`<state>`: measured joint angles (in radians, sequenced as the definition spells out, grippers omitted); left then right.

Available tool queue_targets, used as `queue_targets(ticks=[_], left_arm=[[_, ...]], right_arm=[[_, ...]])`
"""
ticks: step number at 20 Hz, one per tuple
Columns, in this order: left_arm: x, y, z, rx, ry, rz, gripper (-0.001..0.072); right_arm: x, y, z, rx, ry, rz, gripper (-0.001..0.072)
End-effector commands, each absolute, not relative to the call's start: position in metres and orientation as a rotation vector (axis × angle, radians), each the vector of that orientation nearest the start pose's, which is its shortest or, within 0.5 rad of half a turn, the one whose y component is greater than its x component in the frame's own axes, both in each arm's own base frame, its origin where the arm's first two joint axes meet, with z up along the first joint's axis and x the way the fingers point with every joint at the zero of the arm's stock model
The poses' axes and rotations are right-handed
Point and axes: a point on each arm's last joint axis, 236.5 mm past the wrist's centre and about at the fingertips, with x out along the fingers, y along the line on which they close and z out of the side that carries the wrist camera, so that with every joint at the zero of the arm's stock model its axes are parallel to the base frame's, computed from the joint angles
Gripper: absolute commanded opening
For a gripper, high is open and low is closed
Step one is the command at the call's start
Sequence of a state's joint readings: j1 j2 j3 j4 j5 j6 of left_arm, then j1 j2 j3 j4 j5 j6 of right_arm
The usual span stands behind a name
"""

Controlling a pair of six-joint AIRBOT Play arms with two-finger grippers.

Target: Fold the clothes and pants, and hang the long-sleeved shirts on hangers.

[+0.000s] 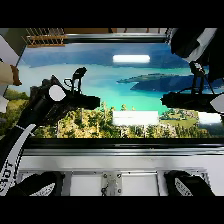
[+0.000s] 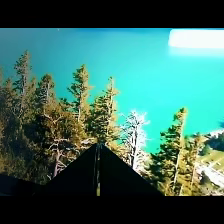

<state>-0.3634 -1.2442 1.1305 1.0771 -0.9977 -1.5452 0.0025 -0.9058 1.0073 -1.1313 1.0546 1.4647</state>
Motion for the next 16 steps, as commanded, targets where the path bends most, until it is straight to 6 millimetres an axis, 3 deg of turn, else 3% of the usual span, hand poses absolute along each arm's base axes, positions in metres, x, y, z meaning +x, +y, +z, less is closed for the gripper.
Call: queue_targets(ticks=[1, 5, 6, 7, 9, 11, 13, 16], left_arm=[[0.352, -0.235, 0.048, -0.246, 1.161, -0.557, 0.0009], [0.353, -0.236, 0.05, -0.253, 1.154, -0.558, 0.0009], [0.36, -0.227, 0.049, -0.205, 1.126, -0.548, 0.0301], [0.378, -0.196, 0.049, -0.113, 1.095, -0.473, 0.0695], [0.408, -0.125, 0.041, 0.022, 1.084, -0.278, 0.0689], [0.419, -0.072, 0.018, 0.068, 1.142, -0.126, 0.0689], [0.415, -0.042, -0.021, 0.042, 1.237, -0.049, 0.0689], [0.401, -0.023, -0.083, 0.025, 1.38, -0.008, 0.0689]], right_arm=[[0.349, 0.089, 0.116, 0.283, 0.921, 0.301, 0.0035], [0.349, 0.089, 0.116, 0.283, 0.92, 0.301, 0.0035], [0.349, 0.089, 0.116, 0.283, 0.921, 0.301, 0.0035], [0.349, 0.089, 0.116, 0.283, 0.92, 0.301, 0.0035], [0.349, 0.089, 0.116, 0.284, 0.92, 0.301, 0.0035], [0.349, 0.089, 0.116, 0.283, 0.921, 0.3, 0.0035], [0.349, 0.089, 0.116, 0.283, 0.92, 0.301, 0.0035], [0.349, 0.089, 0.116, 0.283, 0.92, 0.301, 0.0035]])
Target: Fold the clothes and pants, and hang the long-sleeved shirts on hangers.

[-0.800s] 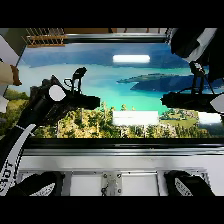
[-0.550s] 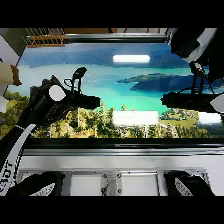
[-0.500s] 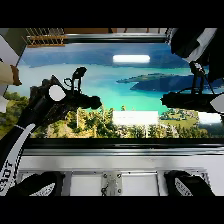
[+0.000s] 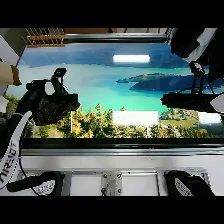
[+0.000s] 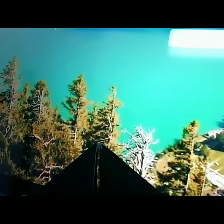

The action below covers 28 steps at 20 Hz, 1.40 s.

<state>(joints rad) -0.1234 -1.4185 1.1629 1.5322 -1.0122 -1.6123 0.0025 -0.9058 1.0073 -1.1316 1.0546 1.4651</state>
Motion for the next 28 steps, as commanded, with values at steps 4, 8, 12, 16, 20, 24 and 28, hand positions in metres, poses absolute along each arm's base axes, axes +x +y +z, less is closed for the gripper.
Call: queue_targets(ticks=[4, 8, 12, 16, 20, 24, 28], left_arm=[[0.395, -0.024, -0.123, 0.009, 1.464, 0.023, 0.0686], [0.402, -0.044, -0.101, -0.023, 1.434, 0.002, 0.0008], [0.41, -0.155, -0.007, -0.092, 1.267, -0.246, 0.0009], [0.378, -0.307, 0.08, -0.06, 1.053, -0.595, 0.0009], [0.348, -0.408, 0.098, 0.017, 0.957, -0.792, 0.0066], [0.398, -0.404, 0.099, -0.01, 0.942, -0.742, 0.072], [0.482, -0.283, 0.081, -0.093, 1.026, -0.502, 0.072]], right_arm=[[0.349, 0.089, 0.116, 0.283, 0.921, 0.301, 0.0035], [0.349, 0.089, 0.116, 0.283, 0.92, 0.301, 0.0035], [0.349, 0.095, 0.119, 0.316, 0.917, 0.321, 0.0034], [0.354, 0.102, 0.13, 0.37, 0.878, 0.341, 0.0034], [0.36, 0.078, 0.135, 0.399, 0.848, 0.278, 0.0018], [0.36, 0.061, 0.139, 0.416, 0.827, 0.237, 0.0018], [0.36, 0.061, 0.139, 0.416, 0.83, 0.237, 0.0018]])
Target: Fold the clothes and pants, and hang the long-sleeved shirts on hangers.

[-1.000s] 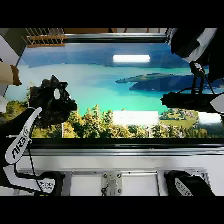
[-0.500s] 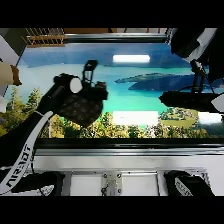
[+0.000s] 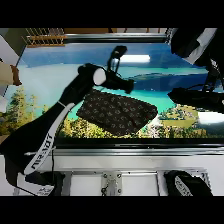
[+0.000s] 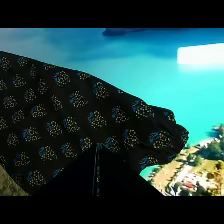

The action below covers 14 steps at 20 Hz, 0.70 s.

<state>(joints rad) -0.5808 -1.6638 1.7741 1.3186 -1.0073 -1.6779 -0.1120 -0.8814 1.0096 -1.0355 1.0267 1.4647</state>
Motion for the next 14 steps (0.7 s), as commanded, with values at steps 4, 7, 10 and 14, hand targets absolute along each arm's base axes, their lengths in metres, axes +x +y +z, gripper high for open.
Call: queue_targets(ticks=[4, 7, 10, 14], left_arm=[[0.51, -0.138, 0.01, -0.222, 1.207, -0.24, 0.072], [0.5, -0.091, -0.049, -0.472, 1.327, -0.2, 0.0669], [0.493, -0.086, -0.084, -0.689, 1.376, -0.254, 0.067], [0.488, -0.097, -0.105, -0.689, 1.415, -0.278, 0.067]], right_arm=[[0.36, 0.061, 0.139, 0.416, 0.83, 0.237, 0.0018], [0.36, 0.061, 0.139, 0.416, 0.83, 0.237, 0.0018], [0.36, 0.061, 0.139, 0.416, 0.83, 0.237, 0.0018], [0.36, 0.063, 0.139, 0.426, 0.829, 0.244, 0.0018]])
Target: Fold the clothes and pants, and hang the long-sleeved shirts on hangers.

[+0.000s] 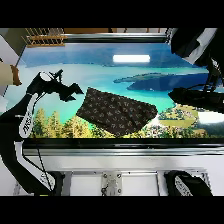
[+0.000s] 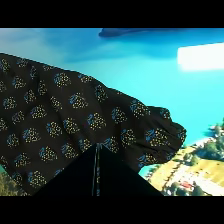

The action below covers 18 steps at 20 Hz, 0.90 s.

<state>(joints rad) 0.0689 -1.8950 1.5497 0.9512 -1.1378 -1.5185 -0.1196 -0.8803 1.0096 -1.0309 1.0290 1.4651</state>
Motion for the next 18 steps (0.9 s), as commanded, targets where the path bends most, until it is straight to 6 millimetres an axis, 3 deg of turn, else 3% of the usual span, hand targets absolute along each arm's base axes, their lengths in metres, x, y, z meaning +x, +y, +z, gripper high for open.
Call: queue_targets(ticks=[1, 8, 9, 10, 11, 13, 14, 15, 16, 17, 18], left_arm=[[0.488, -0.105, -0.106, -0.67, 1.413, -0.289, 0.067], [0.489, -0.156, -0.107, -0.574, 1.386, -0.348, 0.0664], [0.489, -0.16, -0.106, -0.572, 1.383, -0.352, 0.0388], [0.491, -0.16, -0.104, -0.574, 1.376, -0.354, 0.0066], [0.495, -0.16, -0.098, -0.567, 1.362, -0.359, 0.0009], [0.506, -0.155, -0.078, -0.559, 1.326, -0.377, 0.0009], [0.512, -0.154, -0.065, -0.551, 1.302, -0.39, 0.0009], [0.515, -0.155, -0.055, -0.539, 1.282, -0.404, 0.0009], [0.518, -0.155, -0.046, -0.527, 1.268, -0.419, 0.0009], [0.52, -0.157, -0.038, -0.518, 1.26, -0.433, 0.0009], [0.522, -0.157, -0.034, -0.514, 1.254, -0.439, 0.0009]], right_arm=[[0.36, 0.063, 0.139, 0.425, 0.829, 0.244, 0.0018], [0.36, 0.063, 0.139, 0.424, 0.83, 0.243, 0.0018], [0.361, 0.063, 0.138, 0.425, 0.833, 0.242, 0.0018], [0.362, 0.06, 0.133, 0.425, 0.845, 0.231, 0.0018], [0.364, 0.055, 0.126, 0.434, 0.865, 0.203, 0.0021], [0.367, 0.042, 0.102, 0.442, 0.931, 0.138, 0.0027], [0.369, 0.037, 0.086, 0.427, 0.978, 0.118, 0.0064], [0.37, 0.036, 0.069, 0.433, 1.028, 0.112, 0.0309], [0.372, 0.036, 0.049, 0.445, 1.082, 0.105, 0.0614], [0.374, 0.036, 0.028, 0.457, 1.136, 0.097, 0.0674], [0.376, 0.037, 0.006, 0.474, 1.194, 0.089, 0.0674]])
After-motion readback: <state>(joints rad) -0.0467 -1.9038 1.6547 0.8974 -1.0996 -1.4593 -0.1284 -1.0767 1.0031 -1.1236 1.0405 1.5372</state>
